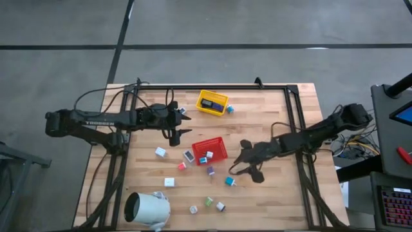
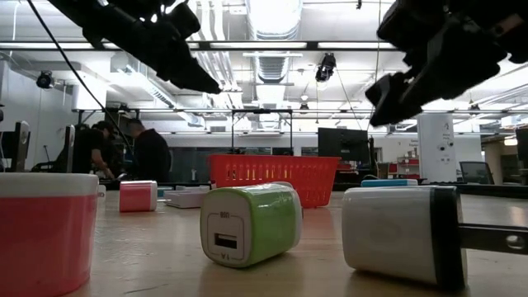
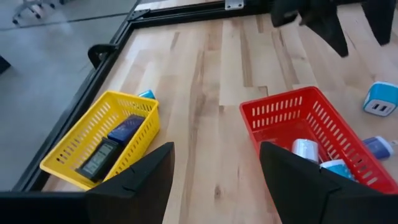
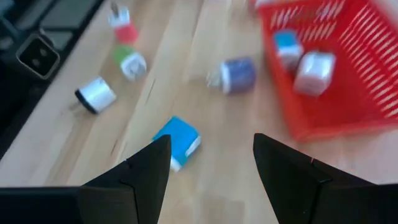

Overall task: Pick & Place Office items
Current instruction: Put the bottom blue and white charger adapter into the red bin

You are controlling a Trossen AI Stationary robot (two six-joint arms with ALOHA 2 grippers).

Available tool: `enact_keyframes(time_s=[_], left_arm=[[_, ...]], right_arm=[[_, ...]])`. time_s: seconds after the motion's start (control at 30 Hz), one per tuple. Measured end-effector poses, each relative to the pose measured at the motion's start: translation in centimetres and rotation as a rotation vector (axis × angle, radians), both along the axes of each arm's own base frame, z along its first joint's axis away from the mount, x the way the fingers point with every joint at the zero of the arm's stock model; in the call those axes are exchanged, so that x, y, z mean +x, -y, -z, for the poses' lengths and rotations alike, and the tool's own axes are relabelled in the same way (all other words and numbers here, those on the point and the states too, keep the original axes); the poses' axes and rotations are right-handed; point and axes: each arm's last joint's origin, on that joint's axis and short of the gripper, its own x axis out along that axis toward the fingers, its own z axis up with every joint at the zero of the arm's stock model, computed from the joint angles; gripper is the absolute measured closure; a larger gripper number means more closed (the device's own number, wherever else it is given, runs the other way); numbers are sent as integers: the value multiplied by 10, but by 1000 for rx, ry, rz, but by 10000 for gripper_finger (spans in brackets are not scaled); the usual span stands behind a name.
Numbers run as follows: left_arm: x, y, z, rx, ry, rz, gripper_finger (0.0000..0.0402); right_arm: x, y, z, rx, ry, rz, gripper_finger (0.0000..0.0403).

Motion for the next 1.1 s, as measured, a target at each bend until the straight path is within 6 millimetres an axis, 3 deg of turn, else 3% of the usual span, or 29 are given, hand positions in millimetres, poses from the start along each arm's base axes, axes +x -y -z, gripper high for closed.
enact_keyframes(time_s=[0.37, 0.87, 1.1], left_arm=[[0, 0, -1, 73, -3, 43, 161], [1, 0, -2, 125, -2, 73, 161], [1, 0, -2, 131, 3, 77, 162]], right_arm=[[38, -34, 3, 66, -246, 61, 174], [61, -56, 1, 141, -422, 197, 96], [72, -60, 11, 118, -487, 223, 85]])
